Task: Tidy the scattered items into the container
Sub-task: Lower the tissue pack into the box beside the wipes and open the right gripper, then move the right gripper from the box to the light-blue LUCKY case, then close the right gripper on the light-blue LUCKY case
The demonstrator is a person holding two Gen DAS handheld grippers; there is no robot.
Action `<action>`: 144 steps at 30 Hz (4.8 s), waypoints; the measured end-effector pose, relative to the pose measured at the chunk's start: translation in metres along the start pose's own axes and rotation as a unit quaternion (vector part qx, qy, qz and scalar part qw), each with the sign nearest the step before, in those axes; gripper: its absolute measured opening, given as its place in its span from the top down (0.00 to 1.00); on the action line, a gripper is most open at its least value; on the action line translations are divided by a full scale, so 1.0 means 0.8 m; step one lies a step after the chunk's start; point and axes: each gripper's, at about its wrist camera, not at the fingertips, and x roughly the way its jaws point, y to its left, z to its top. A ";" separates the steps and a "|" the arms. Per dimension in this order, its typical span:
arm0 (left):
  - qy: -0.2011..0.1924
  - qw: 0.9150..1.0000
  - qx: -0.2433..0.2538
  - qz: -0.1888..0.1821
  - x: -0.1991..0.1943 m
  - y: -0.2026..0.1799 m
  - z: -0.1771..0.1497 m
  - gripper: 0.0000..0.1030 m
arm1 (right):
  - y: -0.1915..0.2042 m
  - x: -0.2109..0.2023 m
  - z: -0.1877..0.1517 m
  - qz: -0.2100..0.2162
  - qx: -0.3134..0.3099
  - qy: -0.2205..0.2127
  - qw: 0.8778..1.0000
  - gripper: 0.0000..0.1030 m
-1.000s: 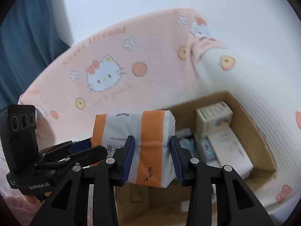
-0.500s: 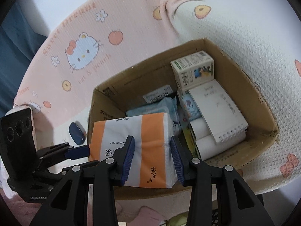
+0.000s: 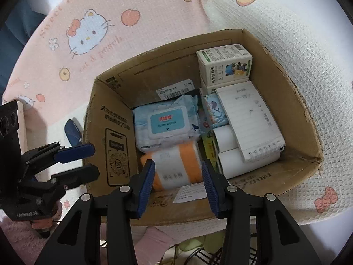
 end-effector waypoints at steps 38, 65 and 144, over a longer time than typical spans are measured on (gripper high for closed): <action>0.181 0.976 -0.002 0.121 0.145 0.014 0.070 0.84 | -0.017 0.164 0.066 -0.023 0.040 0.190 0.981 0.84; 0.047 0.992 -0.011 0.118 -0.014 0.031 0.053 0.49 | 0.097 0.012 0.049 -0.104 -0.095 0.032 0.989 0.66; -0.036 0.944 -0.299 -0.134 0.062 0.329 -0.163 0.91 | 0.237 0.284 -0.074 0.013 -0.095 -0.048 0.994 0.46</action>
